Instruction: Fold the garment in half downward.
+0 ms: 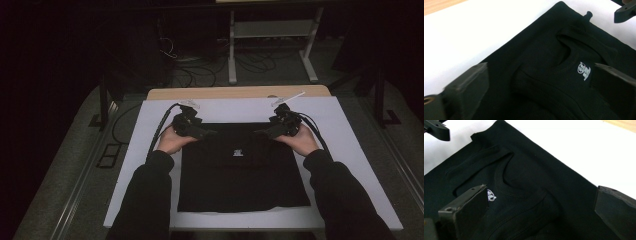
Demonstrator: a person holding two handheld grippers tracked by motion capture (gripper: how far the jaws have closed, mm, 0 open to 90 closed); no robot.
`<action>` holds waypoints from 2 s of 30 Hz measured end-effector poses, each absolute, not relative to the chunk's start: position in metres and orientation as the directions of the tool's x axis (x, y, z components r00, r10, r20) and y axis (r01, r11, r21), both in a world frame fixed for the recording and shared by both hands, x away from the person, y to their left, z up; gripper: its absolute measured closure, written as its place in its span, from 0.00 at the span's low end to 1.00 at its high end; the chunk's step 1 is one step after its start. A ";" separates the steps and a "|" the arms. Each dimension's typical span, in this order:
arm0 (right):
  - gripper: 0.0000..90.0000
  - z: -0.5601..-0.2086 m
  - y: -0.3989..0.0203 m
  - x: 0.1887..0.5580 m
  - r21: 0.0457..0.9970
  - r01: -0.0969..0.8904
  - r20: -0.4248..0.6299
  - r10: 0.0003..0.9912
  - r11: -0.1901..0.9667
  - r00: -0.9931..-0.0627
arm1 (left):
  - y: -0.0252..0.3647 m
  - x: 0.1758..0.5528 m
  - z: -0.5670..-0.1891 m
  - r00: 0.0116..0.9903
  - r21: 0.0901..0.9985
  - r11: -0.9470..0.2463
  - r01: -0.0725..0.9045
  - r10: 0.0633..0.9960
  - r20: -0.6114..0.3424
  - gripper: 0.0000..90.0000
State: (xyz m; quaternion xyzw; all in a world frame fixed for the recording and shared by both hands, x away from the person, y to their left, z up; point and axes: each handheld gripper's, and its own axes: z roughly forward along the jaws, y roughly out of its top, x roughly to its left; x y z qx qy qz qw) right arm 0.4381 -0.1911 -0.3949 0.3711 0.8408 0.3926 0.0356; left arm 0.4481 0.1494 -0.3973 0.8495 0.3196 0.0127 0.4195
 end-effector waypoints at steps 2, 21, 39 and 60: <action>0.00 -0.399 -0.190 0.440 0.685 0.603 0.240 0.655 0.409 -0.717 | 0.148 0.450 -0.402 0.790 0.721 -0.431 0.543 0.555 -0.263 0.05; 0.30 -0.419 -0.187 0.449 0.641 0.623 0.235 0.658 0.448 -0.715 | 0.144 0.457 -0.430 0.775 0.695 -0.433 0.573 0.561 -0.290 0.18; 0.60 -0.436 -0.183 0.455 0.629 0.640 0.248 0.667 0.441 -0.703 | 0.143 0.461 -0.444 0.757 0.676 -0.444 0.588 0.598 -0.265 0.58; 0.95 -0.437 -0.187 0.450 0.643 0.654 0.297 0.659 0.397 -0.692 | 0.143 0.456 -0.441 0.749 0.672 -0.442 0.594 0.609 -0.261 0.94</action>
